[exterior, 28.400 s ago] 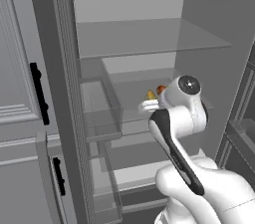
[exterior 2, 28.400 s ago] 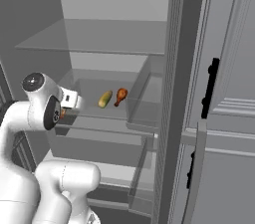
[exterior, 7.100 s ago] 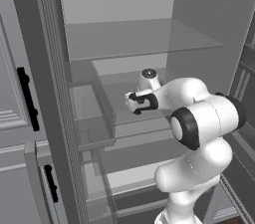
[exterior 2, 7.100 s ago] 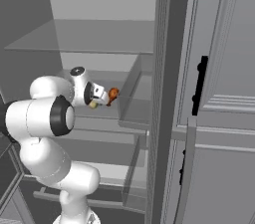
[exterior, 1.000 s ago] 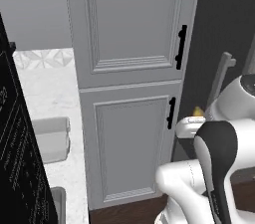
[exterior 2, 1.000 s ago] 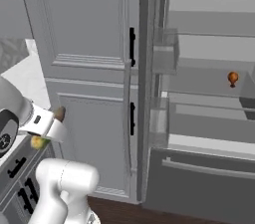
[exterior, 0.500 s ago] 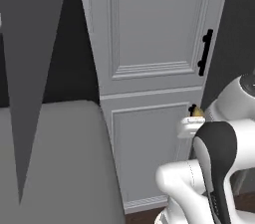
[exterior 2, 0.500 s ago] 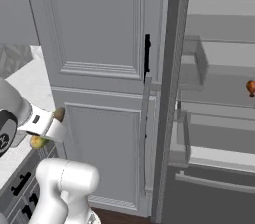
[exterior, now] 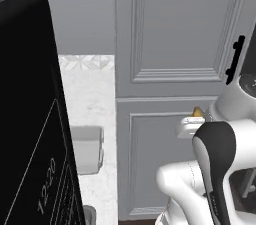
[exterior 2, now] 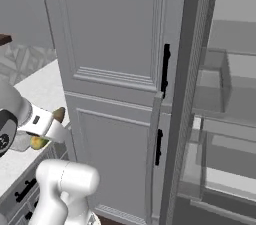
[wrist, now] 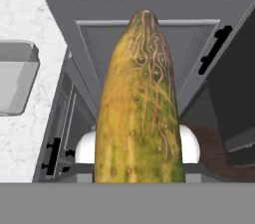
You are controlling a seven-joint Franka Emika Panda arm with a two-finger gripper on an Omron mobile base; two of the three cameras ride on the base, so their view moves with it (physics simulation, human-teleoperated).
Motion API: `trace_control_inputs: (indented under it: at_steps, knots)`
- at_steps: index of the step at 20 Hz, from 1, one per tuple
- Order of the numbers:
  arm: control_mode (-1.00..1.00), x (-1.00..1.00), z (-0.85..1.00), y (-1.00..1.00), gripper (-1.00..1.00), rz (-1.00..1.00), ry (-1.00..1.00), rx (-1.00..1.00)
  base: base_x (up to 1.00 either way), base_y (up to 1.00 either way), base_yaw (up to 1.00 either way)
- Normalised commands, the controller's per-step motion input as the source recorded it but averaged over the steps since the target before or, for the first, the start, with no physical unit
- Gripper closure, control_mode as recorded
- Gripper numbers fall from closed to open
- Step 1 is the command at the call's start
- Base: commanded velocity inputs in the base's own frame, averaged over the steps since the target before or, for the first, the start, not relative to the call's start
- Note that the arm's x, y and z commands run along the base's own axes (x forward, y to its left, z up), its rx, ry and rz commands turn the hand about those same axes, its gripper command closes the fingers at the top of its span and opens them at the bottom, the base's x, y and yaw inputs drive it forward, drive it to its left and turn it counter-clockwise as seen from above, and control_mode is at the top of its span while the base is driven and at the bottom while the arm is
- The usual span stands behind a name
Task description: Place one cucumber and one chicken drumstick in each tupperware on the nearby counter, to pack two identical lunches.
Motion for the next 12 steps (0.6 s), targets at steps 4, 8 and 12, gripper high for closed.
trace_control_inputs:
  at_steps: [4,8,12]
  knots:
    - [1.00,0.00,0.00,0.00,1.00,0.00,0.00,0.00,0.33,0.13,0.44]
    - [1.00,0.00,0.00,0.00,1.00,0.00,0.00,0.00,0.22,0.12,0.42]
    - [1.00,0.00,0.00,0.00,1.00,0.00,0.00,0.00,0.14,0.09,0.32]
